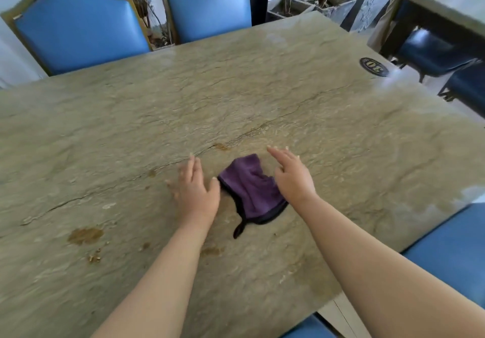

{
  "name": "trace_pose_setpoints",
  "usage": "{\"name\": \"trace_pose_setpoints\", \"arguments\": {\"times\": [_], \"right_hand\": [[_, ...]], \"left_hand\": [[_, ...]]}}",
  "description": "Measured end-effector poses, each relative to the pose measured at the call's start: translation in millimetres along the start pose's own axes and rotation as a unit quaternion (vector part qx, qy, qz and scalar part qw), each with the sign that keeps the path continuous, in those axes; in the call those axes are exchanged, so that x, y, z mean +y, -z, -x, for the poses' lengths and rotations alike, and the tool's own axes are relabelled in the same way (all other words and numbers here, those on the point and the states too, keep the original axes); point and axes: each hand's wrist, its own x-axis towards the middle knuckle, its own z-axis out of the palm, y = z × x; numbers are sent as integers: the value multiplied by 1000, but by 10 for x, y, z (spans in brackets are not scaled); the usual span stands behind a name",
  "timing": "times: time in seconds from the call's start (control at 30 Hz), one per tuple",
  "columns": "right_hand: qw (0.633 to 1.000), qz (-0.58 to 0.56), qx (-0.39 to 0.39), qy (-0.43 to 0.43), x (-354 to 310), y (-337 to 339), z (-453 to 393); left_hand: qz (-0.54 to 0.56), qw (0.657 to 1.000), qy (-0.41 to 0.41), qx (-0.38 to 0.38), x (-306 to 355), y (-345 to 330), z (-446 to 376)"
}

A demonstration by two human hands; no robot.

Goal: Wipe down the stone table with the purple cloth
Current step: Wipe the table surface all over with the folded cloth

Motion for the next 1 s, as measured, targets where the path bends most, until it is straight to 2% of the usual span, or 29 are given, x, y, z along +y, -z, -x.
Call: {"name": "trace_pose_setpoints", "arguments": {"times": [0.07,0.13,0.2,0.27,0.37,0.47,0.53,0.6,0.67,0.7,0.77,0.87,1.0], "right_hand": [[997,42,39,-49,147,53,-188],[994,45,53,-80,298,64,-325],[994,28,73,-74,414,57,-426],[991,24,109,-70,483,16,-507],[982,38,167,-80,505,-95,-589],[975,92,186,-75,517,-194,-631],[970,145,181,-69,519,-240,-644],[968,172,168,-69,506,-263,-646],[968,183,156,-71,484,-260,-639],[968,187,153,-73,479,-252,-632],[966,195,150,-75,466,-239,-616],[967,197,148,-70,417,-233,-596],[970,193,138,-59,379,-214,-545]], "left_hand": [[17,995,-99,20,370,-98,154],[-30,981,-190,-19,686,-333,302],[-101,974,-198,-41,833,-562,274],[-144,965,-213,-42,883,-650,-16],[-197,932,-295,-73,957,-657,-733],[-207,891,-382,-132,1119,-616,-1427],[-221,889,-374,-146,1205,-619,-1731],[-219,927,-286,-101,1196,-634,-1926],[-179,970,-161,-41,1099,-635,-2006],[-155,981,-113,-19,1038,-632,-1998],[-133,988,-75,7,935,-587,-1896],[-131,985,-110,12,770,-519,-1464],[-125,951,-282,-29,385,-380,-694]]}}
